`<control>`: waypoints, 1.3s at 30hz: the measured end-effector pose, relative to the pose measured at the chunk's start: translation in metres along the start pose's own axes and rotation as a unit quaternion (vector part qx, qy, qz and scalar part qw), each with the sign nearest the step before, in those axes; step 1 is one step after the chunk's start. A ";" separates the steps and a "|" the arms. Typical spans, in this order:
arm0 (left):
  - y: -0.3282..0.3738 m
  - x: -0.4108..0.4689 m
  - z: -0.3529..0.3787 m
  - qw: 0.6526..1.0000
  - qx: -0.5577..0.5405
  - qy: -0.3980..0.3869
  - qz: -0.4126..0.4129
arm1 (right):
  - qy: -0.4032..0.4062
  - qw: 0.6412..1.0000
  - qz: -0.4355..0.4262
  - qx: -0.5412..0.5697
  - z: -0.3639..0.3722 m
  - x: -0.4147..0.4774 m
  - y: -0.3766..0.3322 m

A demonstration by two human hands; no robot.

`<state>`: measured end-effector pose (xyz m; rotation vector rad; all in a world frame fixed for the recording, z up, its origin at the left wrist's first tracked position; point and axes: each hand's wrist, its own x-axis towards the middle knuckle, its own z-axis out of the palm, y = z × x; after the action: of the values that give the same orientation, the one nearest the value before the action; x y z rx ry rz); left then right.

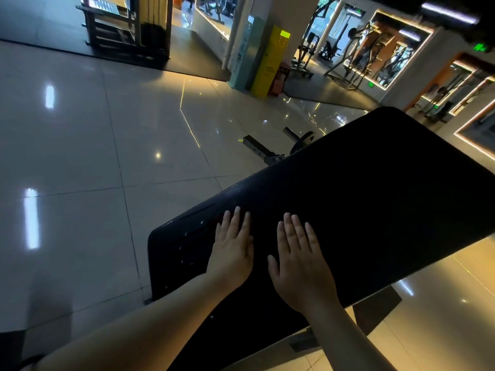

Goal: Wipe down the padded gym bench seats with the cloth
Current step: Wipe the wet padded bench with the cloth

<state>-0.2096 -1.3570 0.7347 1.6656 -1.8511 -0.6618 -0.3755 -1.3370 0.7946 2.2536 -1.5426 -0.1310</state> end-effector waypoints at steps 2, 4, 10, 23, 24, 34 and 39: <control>-0.001 -0.008 0.003 1.000 0.004 0.005 0.027 | -0.005 1.000 0.000 0.004 -0.002 -0.001 -0.001; -0.006 -0.024 0.007 0.997 0.018 0.006 0.072 | -0.014 1.000 -0.001 0.008 -0.003 0.000 -0.001; -0.009 -0.042 0.011 0.998 0.062 -0.007 0.032 | -0.017 0.999 -0.001 0.027 0.000 0.004 -0.001; 0.011 -0.027 0.009 1.000 0.019 0.016 -0.003 | -0.008 0.998 -0.052 0.034 -0.001 0.009 0.009; 0.010 -0.030 0.008 1.000 0.026 0.013 -0.002 | -0.008 0.998 -0.057 0.036 -0.001 0.009 0.009; 0.028 -0.002 0.013 0.995 -0.033 0.040 -0.085 | -0.027 0.997 -0.053 0.052 -0.001 -0.001 0.007; -0.003 -0.048 0.008 0.996 0.080 -0.024 0.027 | 0.010 0.996 0.007 0.088 0.003 0.008 -0.002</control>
<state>-0.2095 -1.3100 0.7231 1.7054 -2.0223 -0.5486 -0.3718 -1.3440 0.7927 2.3695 -1.6153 0.0341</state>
